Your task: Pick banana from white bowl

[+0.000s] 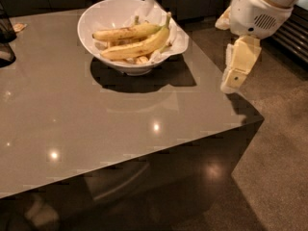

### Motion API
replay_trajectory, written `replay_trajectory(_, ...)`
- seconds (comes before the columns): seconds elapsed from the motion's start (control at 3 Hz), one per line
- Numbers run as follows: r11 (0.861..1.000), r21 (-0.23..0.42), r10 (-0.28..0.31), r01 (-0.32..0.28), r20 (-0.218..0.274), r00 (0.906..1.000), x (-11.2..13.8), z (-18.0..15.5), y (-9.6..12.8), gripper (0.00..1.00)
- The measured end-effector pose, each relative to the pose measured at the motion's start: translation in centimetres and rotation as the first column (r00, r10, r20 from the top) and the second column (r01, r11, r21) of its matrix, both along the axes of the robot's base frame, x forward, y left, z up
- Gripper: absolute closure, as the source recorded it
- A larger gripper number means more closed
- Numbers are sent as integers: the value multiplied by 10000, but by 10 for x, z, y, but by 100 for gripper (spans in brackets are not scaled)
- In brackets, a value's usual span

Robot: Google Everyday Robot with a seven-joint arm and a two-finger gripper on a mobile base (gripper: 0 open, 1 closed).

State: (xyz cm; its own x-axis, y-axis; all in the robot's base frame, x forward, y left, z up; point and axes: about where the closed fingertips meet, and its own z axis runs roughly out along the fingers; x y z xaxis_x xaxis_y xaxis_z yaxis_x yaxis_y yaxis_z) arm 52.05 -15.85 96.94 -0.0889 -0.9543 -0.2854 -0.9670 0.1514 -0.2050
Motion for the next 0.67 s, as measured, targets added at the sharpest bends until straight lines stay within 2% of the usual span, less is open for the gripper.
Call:
replay_trajectory(0.33,9984,229,503,-508,192,9985,26,8,17,0)
replay_trajectory(0.67,9907,345,1290,-1314,648,9895,65,23,53,0)
